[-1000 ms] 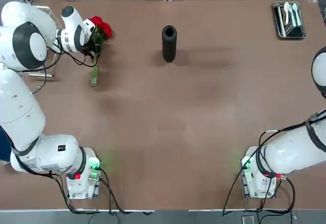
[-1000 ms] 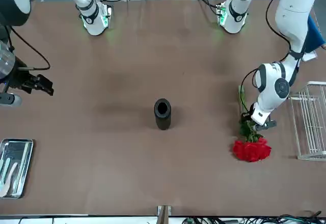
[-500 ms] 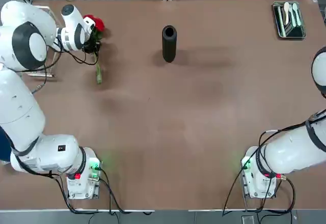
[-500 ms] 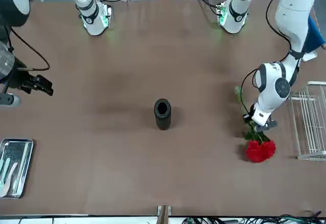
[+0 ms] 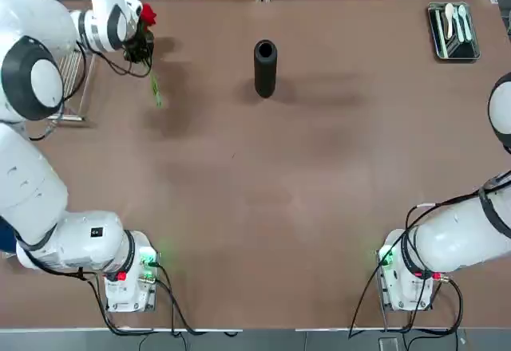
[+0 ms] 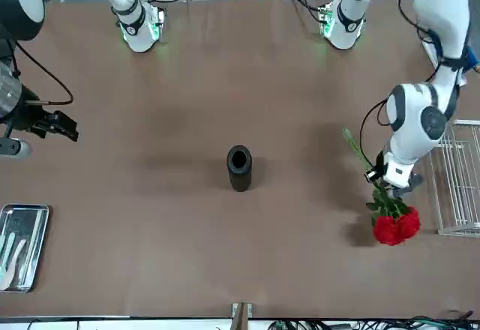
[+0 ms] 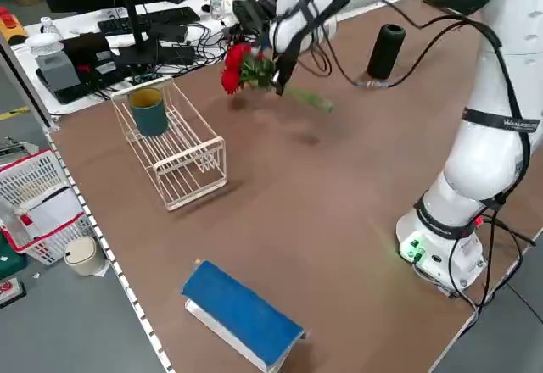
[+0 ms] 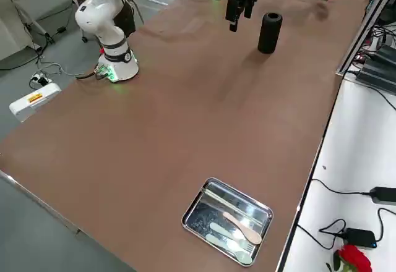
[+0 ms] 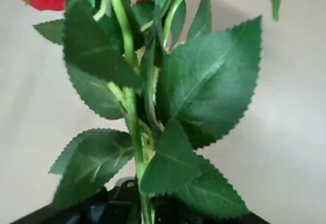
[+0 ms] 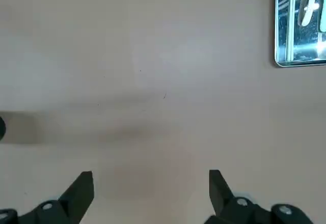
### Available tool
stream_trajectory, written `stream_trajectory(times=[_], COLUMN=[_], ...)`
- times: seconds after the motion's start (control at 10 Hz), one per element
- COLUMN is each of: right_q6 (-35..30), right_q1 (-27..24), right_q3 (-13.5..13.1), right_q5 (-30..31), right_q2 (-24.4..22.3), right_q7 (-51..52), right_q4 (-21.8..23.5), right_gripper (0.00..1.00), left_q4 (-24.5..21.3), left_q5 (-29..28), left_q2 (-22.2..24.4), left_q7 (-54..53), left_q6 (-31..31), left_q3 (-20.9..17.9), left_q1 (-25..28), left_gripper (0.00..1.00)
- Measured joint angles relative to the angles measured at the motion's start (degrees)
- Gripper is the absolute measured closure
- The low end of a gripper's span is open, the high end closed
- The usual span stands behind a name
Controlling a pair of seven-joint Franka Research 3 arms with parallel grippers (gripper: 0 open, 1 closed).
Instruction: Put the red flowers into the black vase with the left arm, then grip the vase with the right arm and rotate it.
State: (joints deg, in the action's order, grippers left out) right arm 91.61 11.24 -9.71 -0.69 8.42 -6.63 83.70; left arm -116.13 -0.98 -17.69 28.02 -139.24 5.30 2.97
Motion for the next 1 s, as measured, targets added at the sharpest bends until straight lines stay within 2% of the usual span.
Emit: stream_trajectory(times=[0.2, 0.4, 0.5, 0.7, 1.0], right_q6=[0.00, 0.00, 0.00, 0.00, 0.00], right_q1=[0.00, 0.00, 0.00, 0.00, -0.01], right_q3=[0.00, 0.00, 0.00, -0.01, -0.02], right_q5=[0.00, 0.00, 0.00, 0.00, 0.00], right_q2=[0.01, 0.01, 0.01, 0.02, 0.02], right_q7=[-0.01, -0.01, -0.02, -0.02, -0.04], right_q4=[0.01, 0.02, 0.02, 0.02, 0.02], right_gripper=[0.00, 0.00, 0.00, 0.00, 0.00], left_q4=[5.35, 14.07, 18.61, 23.17, 24.40], left_q5=[-0.27, -6.97, -10.25, -17.15, -34.54], left_q2=[4.03, 5.86, 6.06, 6.10, 5.68], left_q7=[6.73, 16.09, 22.76, 36.67, 56.86], left_q6=[9.18, 20.06, 23.50, 25.05, 27.60], left_q3=[0.50, 0.84, 1.59, 2.37, 2.72], left_q1=[-0.36, -2.49, -4.16, -8.08, -17.82], left_gripper=[0.93, 0.93, 0.93, 0.93, 0.93])
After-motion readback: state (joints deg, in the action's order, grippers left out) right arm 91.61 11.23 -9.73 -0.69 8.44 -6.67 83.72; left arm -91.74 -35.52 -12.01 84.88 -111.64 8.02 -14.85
